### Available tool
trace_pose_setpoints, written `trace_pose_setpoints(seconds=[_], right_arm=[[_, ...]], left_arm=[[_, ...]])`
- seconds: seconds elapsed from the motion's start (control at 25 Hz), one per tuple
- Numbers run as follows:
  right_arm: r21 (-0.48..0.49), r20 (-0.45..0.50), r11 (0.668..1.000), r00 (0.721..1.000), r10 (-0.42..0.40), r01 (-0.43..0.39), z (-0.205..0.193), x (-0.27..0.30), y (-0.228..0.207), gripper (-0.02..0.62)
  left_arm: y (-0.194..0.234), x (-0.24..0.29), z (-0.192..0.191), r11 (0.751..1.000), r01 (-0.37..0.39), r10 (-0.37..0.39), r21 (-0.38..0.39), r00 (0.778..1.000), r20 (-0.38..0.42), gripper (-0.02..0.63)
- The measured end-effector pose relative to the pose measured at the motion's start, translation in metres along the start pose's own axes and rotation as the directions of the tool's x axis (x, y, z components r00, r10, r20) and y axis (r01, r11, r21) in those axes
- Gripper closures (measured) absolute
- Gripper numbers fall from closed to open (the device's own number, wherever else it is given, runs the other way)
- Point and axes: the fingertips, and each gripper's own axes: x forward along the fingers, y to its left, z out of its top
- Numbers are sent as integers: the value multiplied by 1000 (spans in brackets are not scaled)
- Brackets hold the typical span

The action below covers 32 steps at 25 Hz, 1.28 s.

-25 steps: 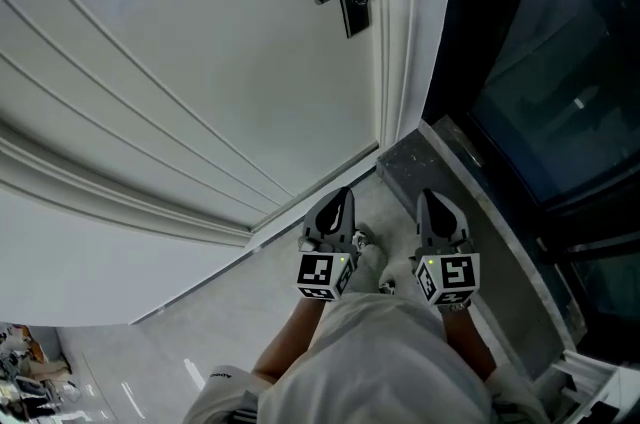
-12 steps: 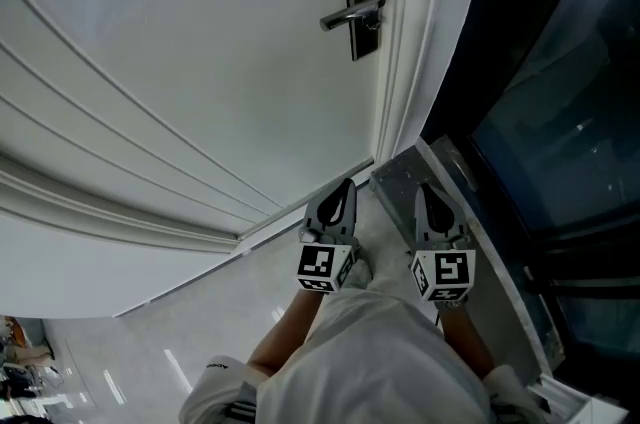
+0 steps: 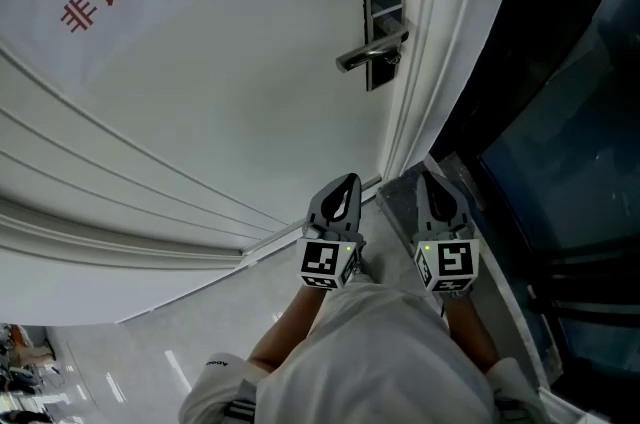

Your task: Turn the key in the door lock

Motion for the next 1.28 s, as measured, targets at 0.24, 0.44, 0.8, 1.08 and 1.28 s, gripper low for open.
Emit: trace_pose_setpoints(seconds=[0.24, 0.44, 0.8, 1.08, 1.28], right_arm=[[-58, 28, 998, 999, 26, -24, 11, 40, 5, 604], [-95, 36, 995, 999, 26, -23, 22, 56, 7, 604], [-161, 60, 987, 998, 28, -18, 42, 73, 9, 604], [-344, 74, 933, 987, 140, -107, 65, 91, 12, 604], [-412, 38, 906, 991, 125, -99, 70, 113, -2, 603]], left_arm=[[25, 21, 16, 1000, 1, -2, 12, 999, 46, 597], [37, 26, 21, 1000, 0, -1, 12, 999, 50, 597], [52, 28, 28, 1000, -2, 1, 25, 999, 50, 597], [56, 40, 34, 999, -17, 15, 30, 998, 65, 597], [58, 51, 40, 999, -33, 30, 38, 997, 66, 597]])
